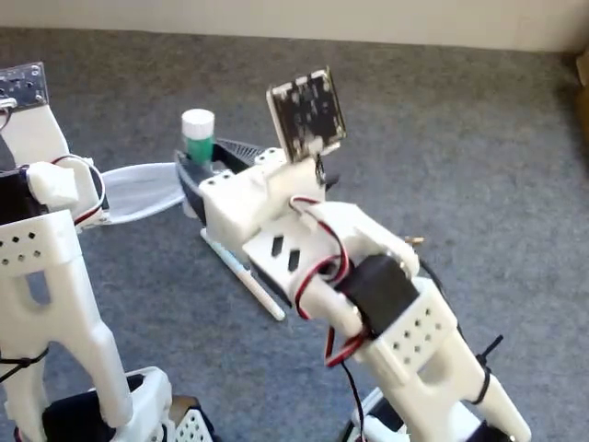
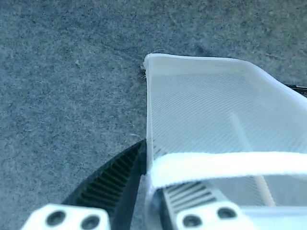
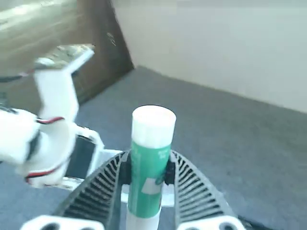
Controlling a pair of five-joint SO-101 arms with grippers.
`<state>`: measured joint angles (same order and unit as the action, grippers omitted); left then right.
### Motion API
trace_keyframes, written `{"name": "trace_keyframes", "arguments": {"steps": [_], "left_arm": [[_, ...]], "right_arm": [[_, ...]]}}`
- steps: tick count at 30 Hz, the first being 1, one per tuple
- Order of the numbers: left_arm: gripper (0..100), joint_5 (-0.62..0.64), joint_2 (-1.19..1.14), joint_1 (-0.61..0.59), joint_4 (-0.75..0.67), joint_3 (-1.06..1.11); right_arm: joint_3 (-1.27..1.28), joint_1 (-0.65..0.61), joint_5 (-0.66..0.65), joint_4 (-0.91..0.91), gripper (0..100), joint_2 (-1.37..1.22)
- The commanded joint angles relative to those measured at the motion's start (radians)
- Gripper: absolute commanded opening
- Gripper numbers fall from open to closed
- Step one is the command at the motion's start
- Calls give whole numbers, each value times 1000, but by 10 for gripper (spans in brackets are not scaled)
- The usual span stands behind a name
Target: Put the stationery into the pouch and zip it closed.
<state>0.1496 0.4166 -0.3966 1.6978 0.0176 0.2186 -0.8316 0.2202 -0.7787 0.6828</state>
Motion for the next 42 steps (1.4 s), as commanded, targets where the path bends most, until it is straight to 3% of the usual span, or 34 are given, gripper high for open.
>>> {"name": "trace_keyframes", "arguments": {"steps": [1, 9, 19, 24, 34, 42], "left_arm": [[6, 9, 2, -5, -9, -2], [6, 9, 2, -5, -11, -4], [6, 9, 2, -5, -9, -4], [6, 9, 2, -5, -9, -4], [6, 9, 2, -8, -14, 16], [6, 9, 2, -7, -15, 22]], "right_arm": [[79, -41, -11, 171, 4, 77], [351, -48, -23, 510, 4, 150], [670, -171, -434, 1015, 4, 179], [727, -157, -486, 1228, 4, 110], [725, -137, -486, 1423, 4, -97], [725, -113, -488, 1463, 4, -130]]}}
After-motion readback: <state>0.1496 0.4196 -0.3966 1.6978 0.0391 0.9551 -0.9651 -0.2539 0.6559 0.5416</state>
